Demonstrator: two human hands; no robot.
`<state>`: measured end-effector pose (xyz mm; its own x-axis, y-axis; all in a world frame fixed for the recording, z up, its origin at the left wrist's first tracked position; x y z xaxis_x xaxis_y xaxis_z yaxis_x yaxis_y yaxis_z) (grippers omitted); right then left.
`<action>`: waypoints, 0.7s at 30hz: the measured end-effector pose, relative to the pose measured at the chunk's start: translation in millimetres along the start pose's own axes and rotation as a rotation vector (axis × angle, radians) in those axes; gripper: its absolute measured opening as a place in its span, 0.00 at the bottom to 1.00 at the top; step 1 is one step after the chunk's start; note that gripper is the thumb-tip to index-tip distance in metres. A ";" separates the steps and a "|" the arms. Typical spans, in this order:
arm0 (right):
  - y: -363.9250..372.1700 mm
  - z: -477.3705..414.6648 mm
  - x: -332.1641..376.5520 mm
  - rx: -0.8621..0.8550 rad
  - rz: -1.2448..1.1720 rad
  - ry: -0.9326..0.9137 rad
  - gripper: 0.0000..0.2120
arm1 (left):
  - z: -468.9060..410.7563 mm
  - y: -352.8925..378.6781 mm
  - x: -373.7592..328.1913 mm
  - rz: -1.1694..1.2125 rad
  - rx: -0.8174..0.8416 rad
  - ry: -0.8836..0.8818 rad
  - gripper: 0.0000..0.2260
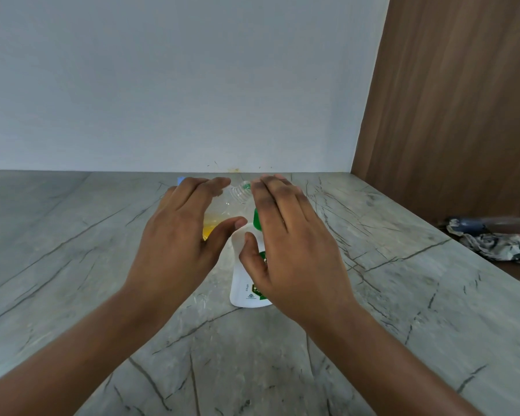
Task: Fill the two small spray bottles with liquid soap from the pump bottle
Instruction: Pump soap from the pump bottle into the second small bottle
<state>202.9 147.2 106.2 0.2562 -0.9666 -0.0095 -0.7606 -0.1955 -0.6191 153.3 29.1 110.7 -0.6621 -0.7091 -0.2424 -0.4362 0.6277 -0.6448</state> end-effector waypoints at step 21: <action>11.4 6.3 4.0 -0.042 -0.044 0.032 0.23 | 7.2 5.3 2.8 -0.019 0.017 0.005 0.23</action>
<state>199.1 142.2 94.2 0.2708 -0.9617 0.0423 -0.7735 -0.2436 -0.5851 153.5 28.1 101.4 -0.6568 -0.7194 -0.2261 -0.4385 0.6083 -0.6616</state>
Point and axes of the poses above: each hand's wrist, its own z-axis away from the middle knuckle, its own y-axis out of the palm, x = y × z, the point moved 6 cm from there along -z, towards the middle knuckle, and after that the axes turned 4 degrees about x, right-handed, at the moved point
